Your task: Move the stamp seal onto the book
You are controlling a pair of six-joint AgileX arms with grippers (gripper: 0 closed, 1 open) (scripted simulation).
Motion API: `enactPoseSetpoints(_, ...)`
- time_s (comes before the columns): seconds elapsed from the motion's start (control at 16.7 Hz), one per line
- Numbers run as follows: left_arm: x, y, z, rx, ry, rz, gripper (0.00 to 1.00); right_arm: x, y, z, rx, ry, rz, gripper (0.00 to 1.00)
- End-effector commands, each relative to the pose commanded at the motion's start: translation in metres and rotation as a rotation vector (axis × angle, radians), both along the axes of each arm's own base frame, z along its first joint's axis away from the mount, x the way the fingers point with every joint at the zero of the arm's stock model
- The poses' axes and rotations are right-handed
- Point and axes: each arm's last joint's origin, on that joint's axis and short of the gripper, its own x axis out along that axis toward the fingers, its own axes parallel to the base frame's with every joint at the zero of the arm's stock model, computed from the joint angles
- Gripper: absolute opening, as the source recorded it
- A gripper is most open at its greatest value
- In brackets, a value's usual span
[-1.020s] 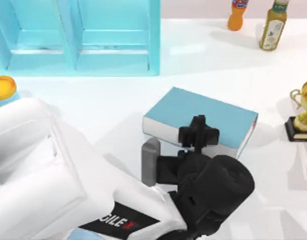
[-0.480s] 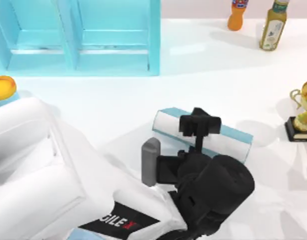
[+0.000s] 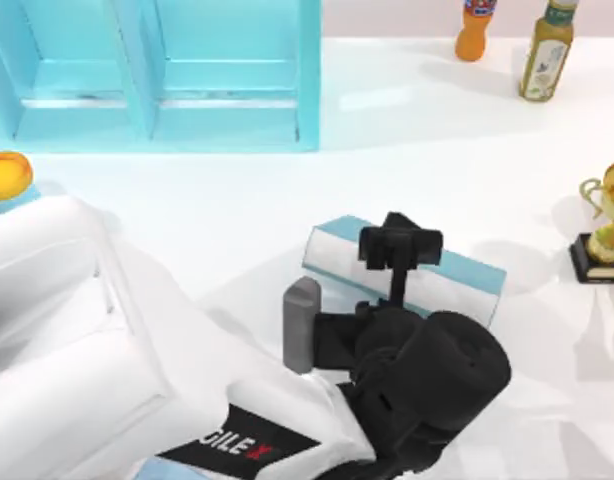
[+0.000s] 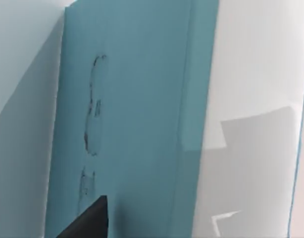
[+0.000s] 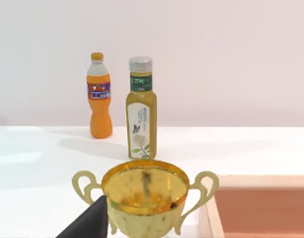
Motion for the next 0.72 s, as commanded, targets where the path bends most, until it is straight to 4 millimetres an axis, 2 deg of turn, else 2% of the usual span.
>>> enactPoseSetpoints(0.3,-0.028,-0.006,-0.003,0.003,0.044,0.011,1.0,0.0,0.0,0.0,0.0,0.0,0.0,1.0)
enactPoseSetpoints(0.72,-0.097,-0.005,-0.003,0.052,0.045,0.029,1.0,0.0,0.0,0.0,0.0,0.0,0.0,1.0)
